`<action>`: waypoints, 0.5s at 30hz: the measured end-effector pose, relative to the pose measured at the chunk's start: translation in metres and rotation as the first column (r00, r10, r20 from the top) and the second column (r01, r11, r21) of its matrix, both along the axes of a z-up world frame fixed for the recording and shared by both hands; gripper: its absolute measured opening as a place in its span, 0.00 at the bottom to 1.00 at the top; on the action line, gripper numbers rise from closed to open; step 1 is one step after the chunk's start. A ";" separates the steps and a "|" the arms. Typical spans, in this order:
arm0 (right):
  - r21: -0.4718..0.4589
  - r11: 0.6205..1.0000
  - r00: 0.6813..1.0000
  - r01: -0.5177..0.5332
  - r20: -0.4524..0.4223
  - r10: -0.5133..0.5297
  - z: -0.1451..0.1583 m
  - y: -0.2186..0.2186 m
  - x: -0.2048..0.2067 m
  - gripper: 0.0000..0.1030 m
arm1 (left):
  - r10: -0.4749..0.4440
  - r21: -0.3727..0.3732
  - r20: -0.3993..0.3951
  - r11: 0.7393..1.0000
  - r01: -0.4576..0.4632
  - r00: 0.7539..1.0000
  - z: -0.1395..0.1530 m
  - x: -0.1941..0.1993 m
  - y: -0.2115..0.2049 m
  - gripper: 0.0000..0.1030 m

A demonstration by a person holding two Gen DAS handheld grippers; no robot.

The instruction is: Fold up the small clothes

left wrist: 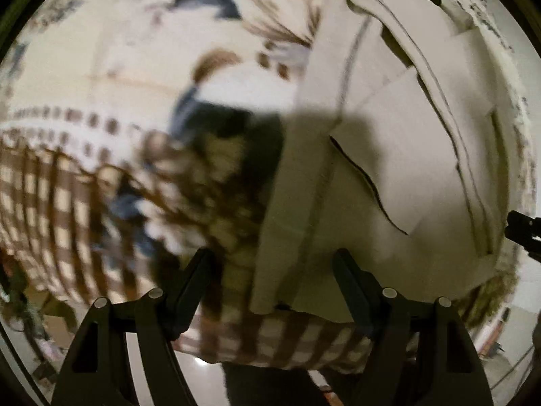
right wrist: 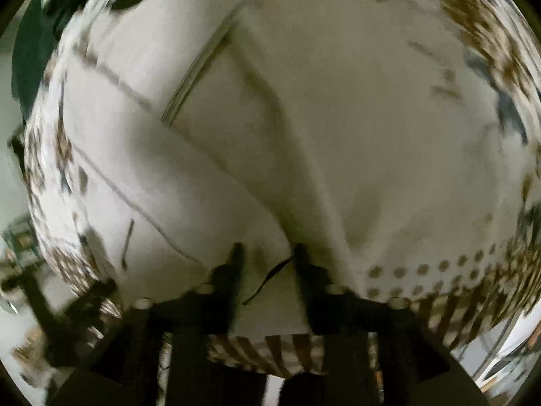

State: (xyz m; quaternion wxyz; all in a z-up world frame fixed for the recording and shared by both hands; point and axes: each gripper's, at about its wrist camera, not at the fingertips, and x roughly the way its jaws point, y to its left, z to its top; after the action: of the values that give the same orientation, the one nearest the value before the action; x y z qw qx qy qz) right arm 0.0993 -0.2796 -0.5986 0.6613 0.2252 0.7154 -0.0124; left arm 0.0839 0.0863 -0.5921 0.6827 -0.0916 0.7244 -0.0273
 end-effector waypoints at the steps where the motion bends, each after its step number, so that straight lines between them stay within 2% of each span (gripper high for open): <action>1: -0.007 0.999 0.999 0.039 -0.003 -0.039 0.001 -0.013 -0.004 0.49 | 0.004 -0.048 0.003 0.999 -0.004 1.000 -0.003 -0.002 0.001 0.69; 3: -0.010 0.997 0.996 0.081 -0.026 -0.081 -0.001 -0.036 -0.012 0.51 | 0.025 -0.087 0.007 0.996 -0.024 1.000 -0.006 -0.007 0.006 0.61; 5: 0.003 0.995 0.992 0.102 -0.075 -0.101 -0.016 -0.039 -0.019 0.51 | 0.045 -0.116 0.003 0.992 -0.045 0.999 -0.007 -0.013 0.015 0.20; 7: 0.053 0.992 0.987 0.117 -0.113 -0.111 -0.027 -0.049 -0.026 0.51 | 0.067 -0.147 0.000 0.987 -0.066 0.998 -0.005 -0.019 0.022 0.07; 10: 0.121 0.985 0.981 0.125 -0.161 -0.105 -0.041 -0.055 -0.036 0.51 | 0.088 -0.183 -0.002 0.979 -0.087 0.996 0.000 -0.028 0.033 0.04; 11: 0.128 0.984 0.981 0.125 -0.167 -0.103 -0.044 -0.055 -0.039 0.48 | 0.099 -0.195 -0.009 0.976 -0.099 0.995 0.000 -0.032 0.036 0.04; 12: 0.124 0.984 0.980 0.126 -0.171 -0.104 -0.045 -0.057 -0.042 0.41 | 0.115 -0.207 -0.014 0.971 -0.115 0.993 0.000 -0.037 0.042 0.04; 13: 0.125 0.983 0.979 0.131 -0.175 -0.108 -0.052 -0.044 -0.042 0.24 | 0.130 -0.218 -0.015 0.967 -0.130 0.991 0.005 -0.037 0.048 0.04; 14: 0.137 0.979 0.976 0.152 -0.179 -0.126 -0.056 -0.035 -0.043 0.13 | 0.143 -0.226 -0.017 0.963 -0.143 0.990 0.008 -0.039 0.053 0.04; 15: 0.147 0.974 0.973 0.171 -0.178 -0.144 -0.054 -0.040 -0.045 0.10 | 0.159 -0.235 -0.021 0.959 -0.159 0.987 0.012 -0.041 0.059 0.04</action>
State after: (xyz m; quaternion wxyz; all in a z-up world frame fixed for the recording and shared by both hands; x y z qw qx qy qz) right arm 0.0545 -0.3192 -0.6529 0.5758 0.3326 0.7465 -0.0258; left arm 0.0427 0.1454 -0.5800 0.6663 -0.2300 0.7069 -0.0583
